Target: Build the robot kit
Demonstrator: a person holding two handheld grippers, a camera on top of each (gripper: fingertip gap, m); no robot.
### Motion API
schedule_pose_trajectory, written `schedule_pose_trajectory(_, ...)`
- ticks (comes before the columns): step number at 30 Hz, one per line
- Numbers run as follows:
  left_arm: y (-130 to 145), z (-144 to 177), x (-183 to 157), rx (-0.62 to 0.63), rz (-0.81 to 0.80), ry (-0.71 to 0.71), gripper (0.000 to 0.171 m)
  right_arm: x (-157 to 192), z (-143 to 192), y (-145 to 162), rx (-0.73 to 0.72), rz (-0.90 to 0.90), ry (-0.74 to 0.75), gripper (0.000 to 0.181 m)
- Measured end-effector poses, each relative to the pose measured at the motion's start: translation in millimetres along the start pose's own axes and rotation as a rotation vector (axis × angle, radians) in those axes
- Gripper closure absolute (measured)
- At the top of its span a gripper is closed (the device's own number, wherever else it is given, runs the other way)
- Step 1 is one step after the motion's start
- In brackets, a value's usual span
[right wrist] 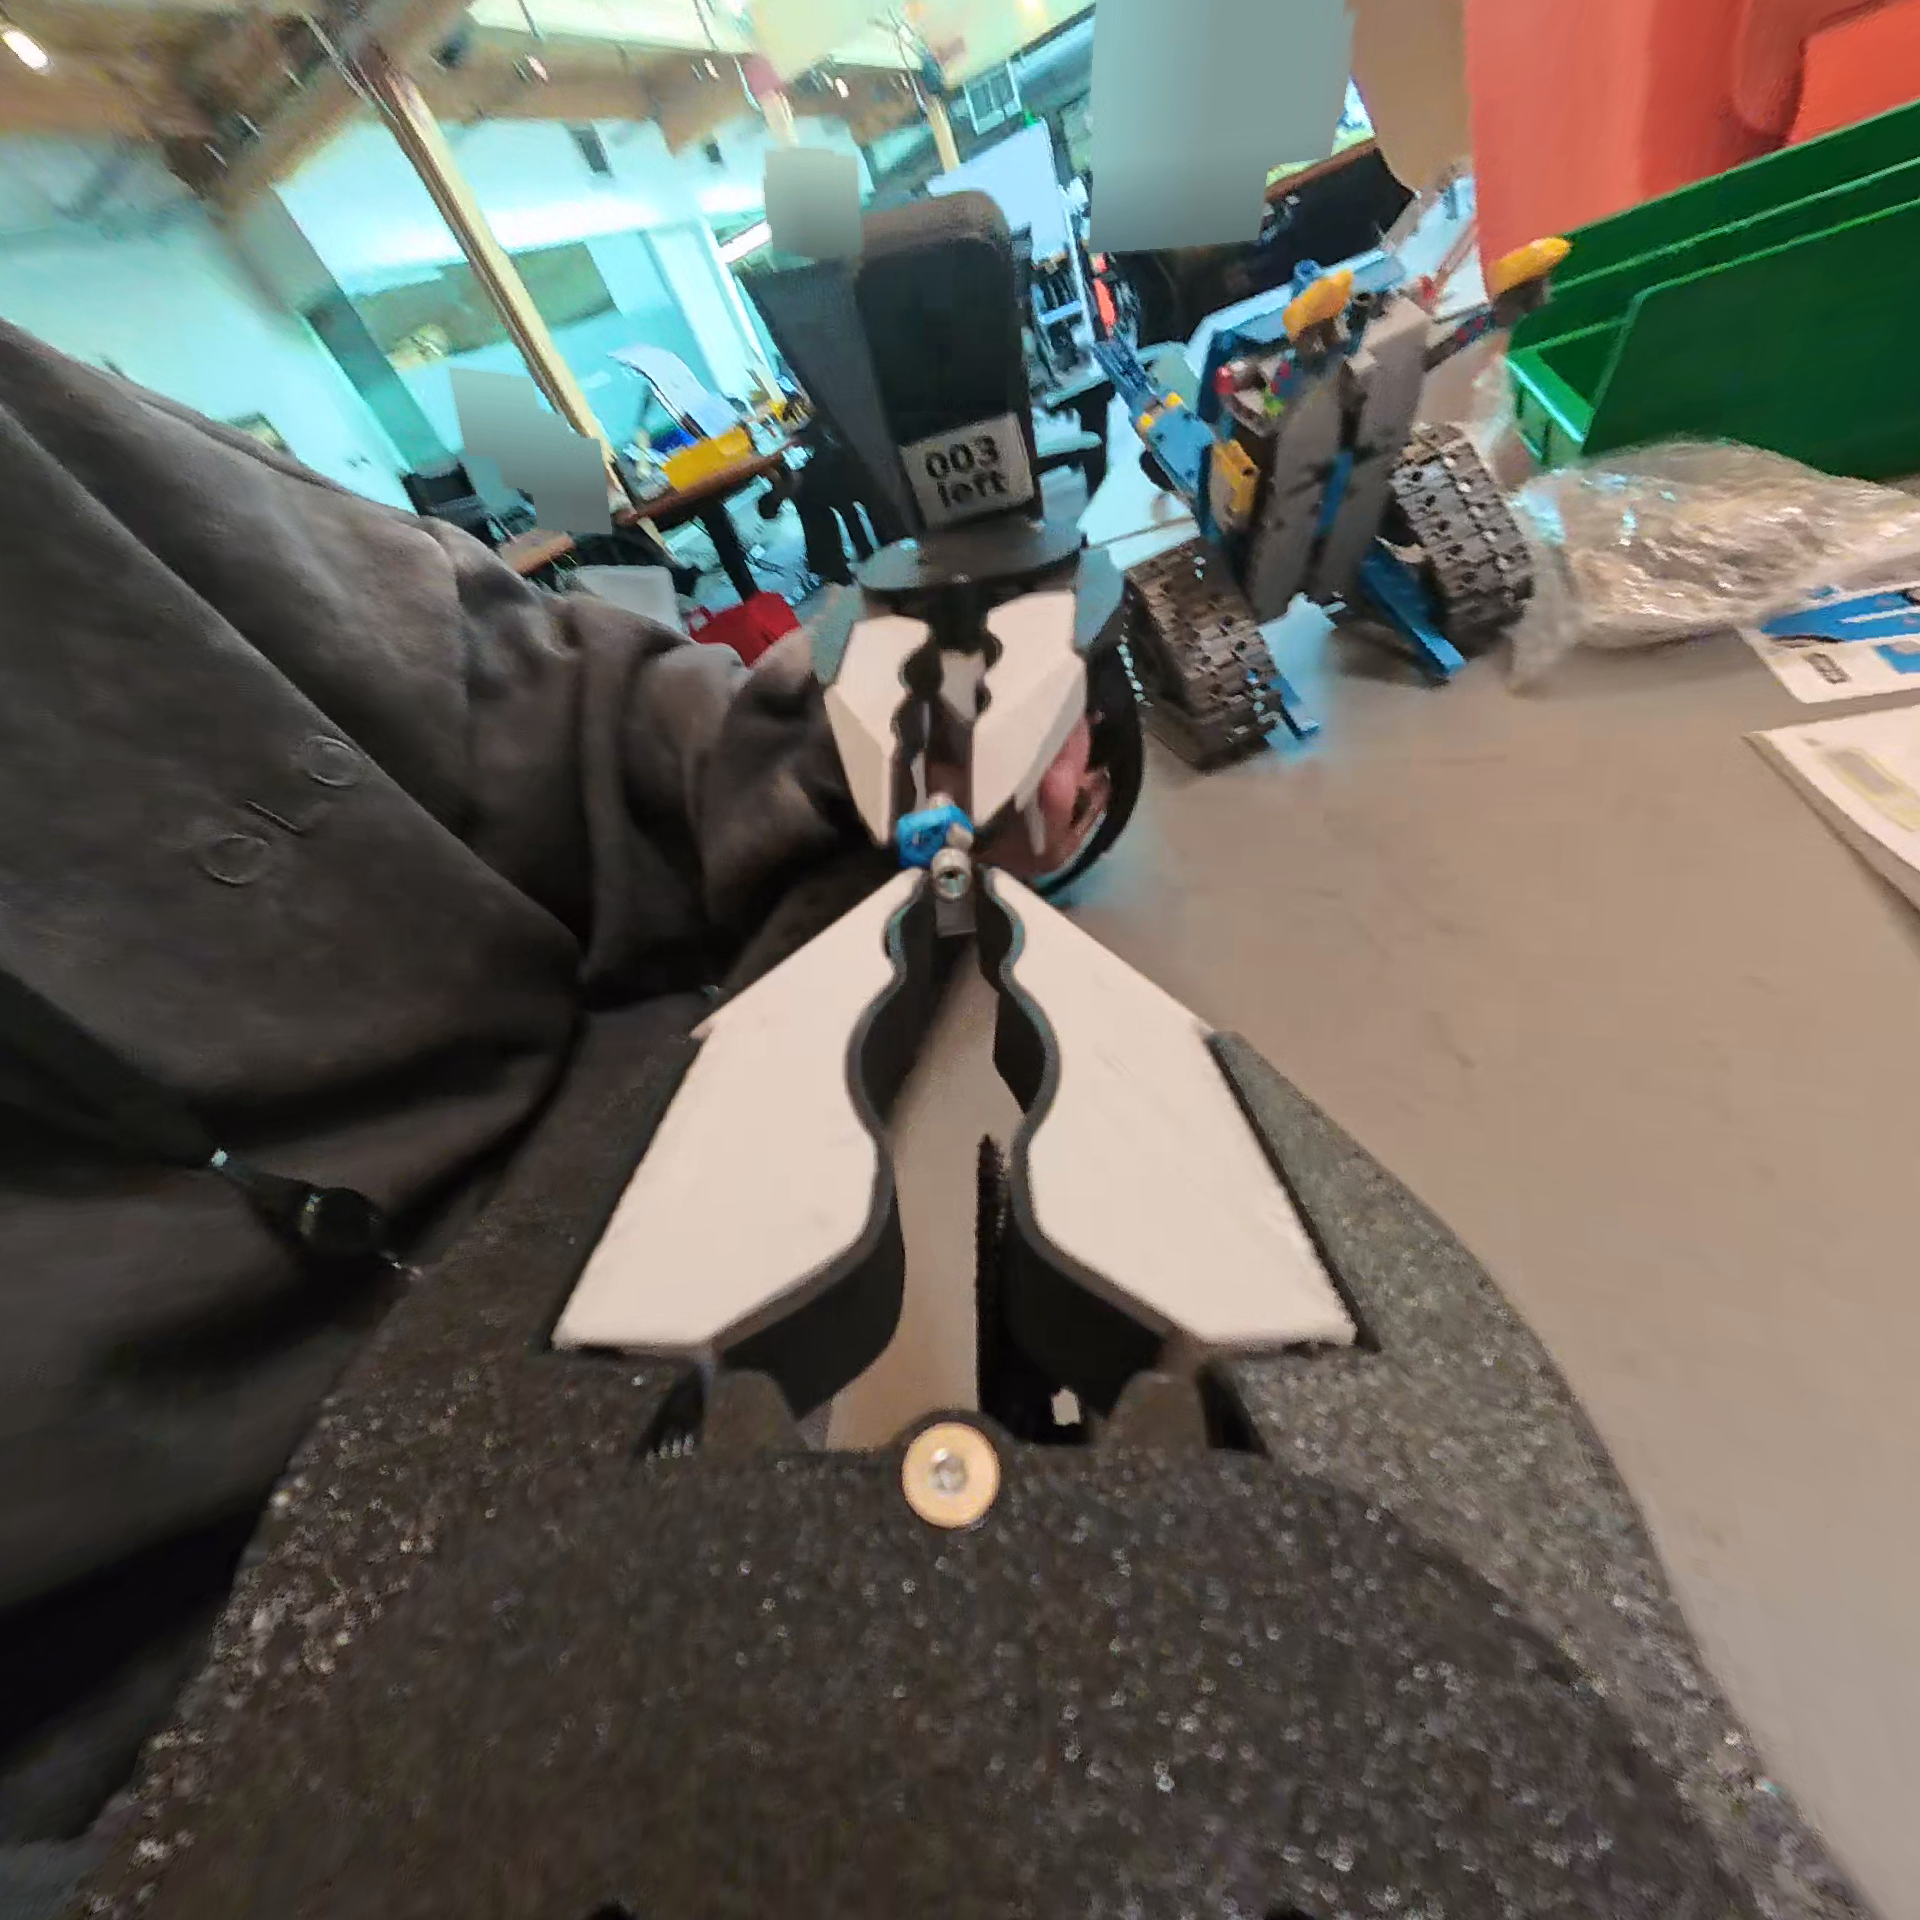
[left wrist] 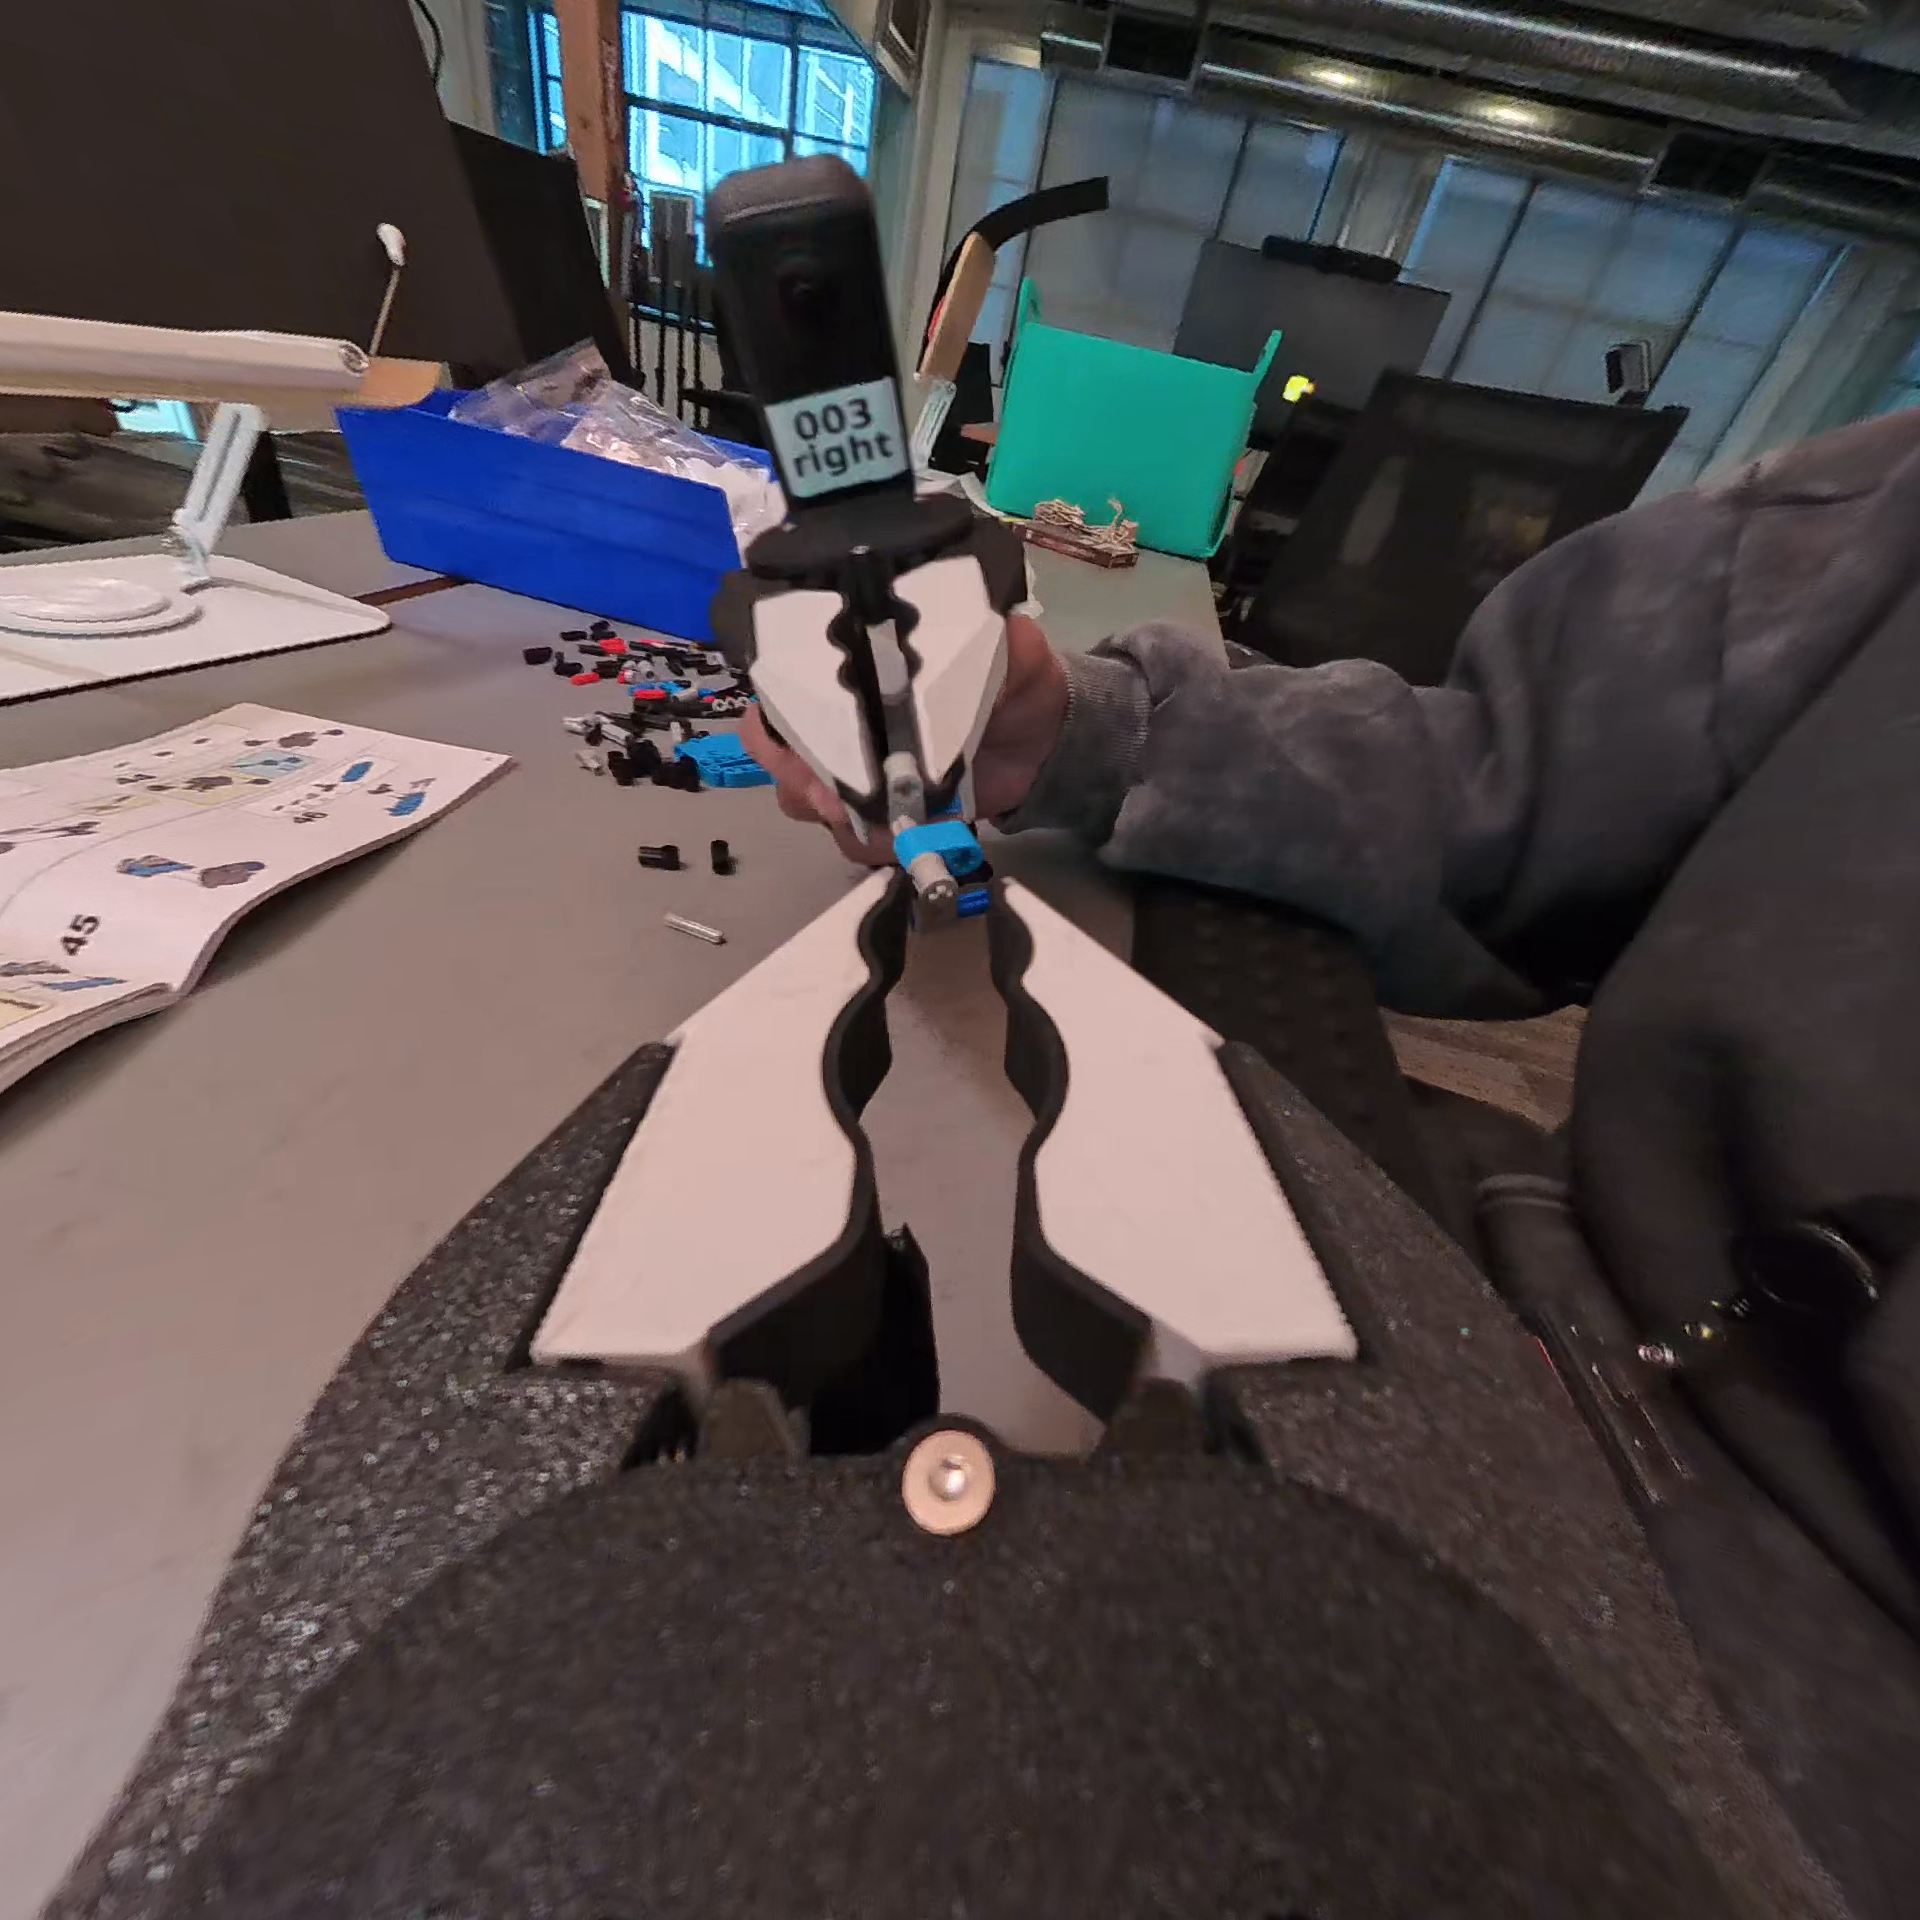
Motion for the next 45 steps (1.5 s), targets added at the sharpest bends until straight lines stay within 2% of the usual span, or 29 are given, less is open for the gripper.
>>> schedule_pose_trajectory(3, -1.1, -3.2, -3.5, -0.005, -0.008, 0.015, 0.157, 3.3, -6.8, -2.0, -0.026, -0.056, -0.076, 0.174)
schedule_pose_trajectory(7, -7.3, -2.3, -2.4, -0.057, 0.024, 0.025, 0.157, 2.0, -4.9, -3.1, -0.033, -0.072, -0.081, 0.174)
schedule_pose_trajectory(12, -3.6, -6.2, -5.4, -0.029, 0.044, 0.060, 0.157, 6.5, -4.7, -2.9, -0.030, -0.066, -0.111, 0.174)
schedule_pose_trajectory(14, -2.6, -6.3, -6.4, -0.024, 0.052, 0.076, 0.162, 5.6, -4.3, -0.7, -0.007, -0.065, -0.099, 0.174)
schedule_pose_trajectory(22, 0.3, -8.3, -9.8, -0.003, 0.061, 0.104, 0.163, 6.4, -3.8, 6.6, 0.051, -0.069, -0.103, 0.174)
schedule_pose_trajectory(31, -6.8, -0.9, -3.6, -0.068, 0.149, 0.113, 0.164, 10.0, -6.2, 7.4, 0.055, -0.047, -0.114, 0.174)
schedule_pose_trajectory(45, -7.4, -2.6, -5.5, -0.071, 0.144, 0.130, 0.164, 10.9, -6.1, 4.0, 0.020, -0.048, -0.130, 0.175)
Point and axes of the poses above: each gripper's, where its closed fingertips meet, z back along the fingers, y out of its underside, x = y × z across the jaws, the point moved 5 cm from there along z, back along the fingers, and after that the axes turned 12 degrees about -z, right-handed, at the moved point
